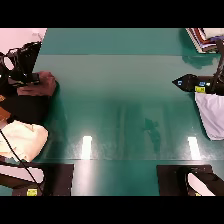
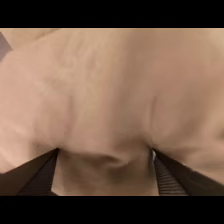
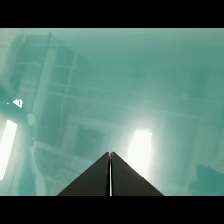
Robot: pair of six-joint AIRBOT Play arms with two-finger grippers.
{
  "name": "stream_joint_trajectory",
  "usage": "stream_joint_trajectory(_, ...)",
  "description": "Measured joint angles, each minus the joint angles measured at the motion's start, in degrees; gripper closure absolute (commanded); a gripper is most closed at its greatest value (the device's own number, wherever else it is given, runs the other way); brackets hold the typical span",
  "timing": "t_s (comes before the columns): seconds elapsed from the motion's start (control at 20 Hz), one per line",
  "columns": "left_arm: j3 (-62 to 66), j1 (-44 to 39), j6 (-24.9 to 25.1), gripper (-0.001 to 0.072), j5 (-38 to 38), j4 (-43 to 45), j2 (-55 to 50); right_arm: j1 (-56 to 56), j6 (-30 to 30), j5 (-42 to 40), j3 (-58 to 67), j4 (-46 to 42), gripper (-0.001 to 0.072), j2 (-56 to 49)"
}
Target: Fold the shirts.
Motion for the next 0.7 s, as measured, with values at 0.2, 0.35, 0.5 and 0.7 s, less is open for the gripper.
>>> stream_joint_trajectory(0.2,1.31,1.03,-0.57,0.0671,1.03,-1.86,-1.07,0.00,0.85,-0.22,0.00,0.02,0.0695,0.00)
stream_joint_trajectory(0.35,4.37,0.98,-0.22,0.0673,-1.42,-4.37,-0.02,0.00,1.14,-0.22,0.79,0.00,0.0694,0.00)
stream_joint_trajectory(0.5,8.09,-1.22,1.05,0.0673,-3.04,-6.49,5.95,-0.48,1.18,-0.24,4.83,-0.20,0.0695,0.00)
stream_joint_trajectory(0.7,13.66,-8.68,1.79,0.0673,-5.49,-7.65,18.56,-4.04,1.20,-0.28,13.49,-0.42,0.0695,0.02)
